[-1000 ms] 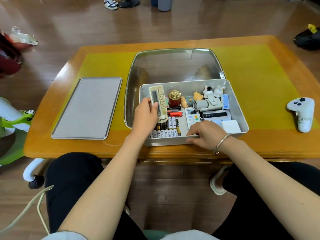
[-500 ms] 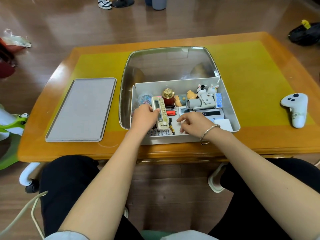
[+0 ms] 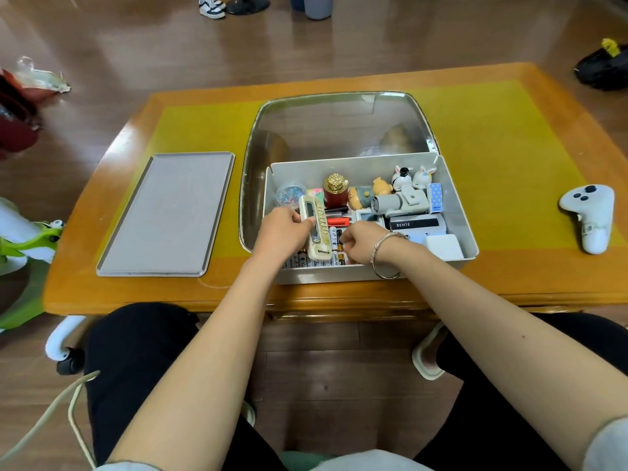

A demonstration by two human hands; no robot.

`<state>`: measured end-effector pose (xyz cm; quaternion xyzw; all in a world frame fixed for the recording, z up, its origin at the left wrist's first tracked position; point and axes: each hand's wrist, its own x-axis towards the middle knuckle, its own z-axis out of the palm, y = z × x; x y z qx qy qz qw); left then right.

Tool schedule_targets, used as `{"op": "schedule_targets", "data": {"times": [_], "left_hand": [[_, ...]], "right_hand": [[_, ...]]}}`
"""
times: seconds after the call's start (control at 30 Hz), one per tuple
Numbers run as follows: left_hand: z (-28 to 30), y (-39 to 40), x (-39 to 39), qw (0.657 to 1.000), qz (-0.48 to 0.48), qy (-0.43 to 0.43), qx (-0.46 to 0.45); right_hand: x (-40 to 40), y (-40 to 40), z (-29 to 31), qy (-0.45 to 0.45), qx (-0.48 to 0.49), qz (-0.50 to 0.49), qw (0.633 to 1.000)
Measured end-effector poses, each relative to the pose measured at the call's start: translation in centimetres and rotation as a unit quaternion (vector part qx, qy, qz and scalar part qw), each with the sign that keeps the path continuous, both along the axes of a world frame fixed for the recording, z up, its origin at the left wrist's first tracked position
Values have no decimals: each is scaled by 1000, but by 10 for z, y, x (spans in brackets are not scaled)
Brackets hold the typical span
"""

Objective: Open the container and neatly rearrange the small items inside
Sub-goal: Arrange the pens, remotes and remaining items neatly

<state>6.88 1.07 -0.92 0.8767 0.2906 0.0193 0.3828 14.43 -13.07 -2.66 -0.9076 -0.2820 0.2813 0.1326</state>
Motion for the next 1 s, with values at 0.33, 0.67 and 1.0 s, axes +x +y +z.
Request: {"op": "schedule_targets", "data": {"times": [0.33, 0.67, 1.0], "left_hand": [[-9, -33, 15, 997, -42, 36, -49], [-18, -44, 26, 993, -75, 89, 13], [-21, -39, 24, 991, -91, 88, 47]], "right_hand": [[9, -30, 7, 36, 154, -142, 977], [16, -44, 4, -8, 134, -150, 980], [22, -47, 8, -103, 44, -128, 985]]}}
